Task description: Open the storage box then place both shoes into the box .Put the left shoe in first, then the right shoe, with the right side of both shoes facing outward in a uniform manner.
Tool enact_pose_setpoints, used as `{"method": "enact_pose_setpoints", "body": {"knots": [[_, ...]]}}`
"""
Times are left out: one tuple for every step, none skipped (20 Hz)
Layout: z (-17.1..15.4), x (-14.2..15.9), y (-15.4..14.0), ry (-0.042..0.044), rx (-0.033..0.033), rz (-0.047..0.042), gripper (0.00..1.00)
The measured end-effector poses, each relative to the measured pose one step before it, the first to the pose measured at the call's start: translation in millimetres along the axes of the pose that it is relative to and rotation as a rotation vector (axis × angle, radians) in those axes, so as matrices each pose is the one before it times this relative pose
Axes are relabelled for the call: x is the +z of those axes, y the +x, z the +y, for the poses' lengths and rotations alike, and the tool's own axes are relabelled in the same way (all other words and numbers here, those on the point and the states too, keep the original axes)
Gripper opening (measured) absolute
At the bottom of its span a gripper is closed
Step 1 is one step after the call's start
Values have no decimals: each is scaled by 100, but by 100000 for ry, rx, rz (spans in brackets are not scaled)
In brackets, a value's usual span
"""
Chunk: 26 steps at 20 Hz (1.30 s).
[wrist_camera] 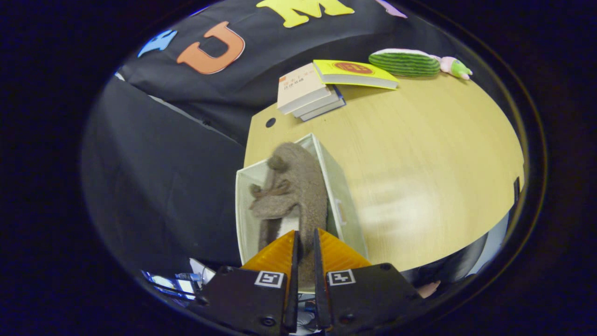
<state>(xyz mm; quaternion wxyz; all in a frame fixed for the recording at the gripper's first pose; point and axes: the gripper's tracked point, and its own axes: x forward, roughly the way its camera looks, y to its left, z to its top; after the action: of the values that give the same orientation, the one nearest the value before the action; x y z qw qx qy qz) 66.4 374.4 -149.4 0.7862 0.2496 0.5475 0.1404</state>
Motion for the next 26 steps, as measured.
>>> {"method": "enact_pose_setpoints", "body": {"knots": [[15,-117,-89,-637,274,391,23],[203,2,-43,-796,577,354,25],[310,0,-50,-1149,707,-154,31],[348,118,-264,-2265,860,-1151,36],[185,-7,-345,-3252,265,-1428,49],[80,146,-470,-2936,-383,-1971,57],[5,200,-359,-2758,-865,-2008,65],[-36,443,-343,-2955,-1340,-2347,72],[-222,384,-290,-2981,-1731,-2420,80],[-225,428,-423,-2813,-1534,-1876,83],[-164,548,-532,-2564,-1386,-3302,87],[-455,910,-630,-3230,-1852,-4302,87],[-435,761,-616,-3189,-1459,-4457,87],[-273,785,-662,-3462,-179,-4616,88],[-573,926,-521,-1732,-776,-6301,88],[-811,865,-586,-893,-1309,-5298,89],[-437,310,-887,-425,-8,-4123,91],[-514,369,-876,149,254,-2921,95],[-545,152,-1120,1839,692,-2949,98],[-218,472,-978,1324,2047,-3779,98],[-795,622,-980,-163,-102,-3766,98],[-1099,783,-818,-789,-1373,-4779,98],[-1867,1181,-970,-1762,-2572,-4325,98],[-1430,923,-1405,-1711,-2688,-4450,99],[-1086,748,-985,-1390,-2385,-5655,99],[-1159,1221,-932,-1862,-2842,-5769,99]]}}
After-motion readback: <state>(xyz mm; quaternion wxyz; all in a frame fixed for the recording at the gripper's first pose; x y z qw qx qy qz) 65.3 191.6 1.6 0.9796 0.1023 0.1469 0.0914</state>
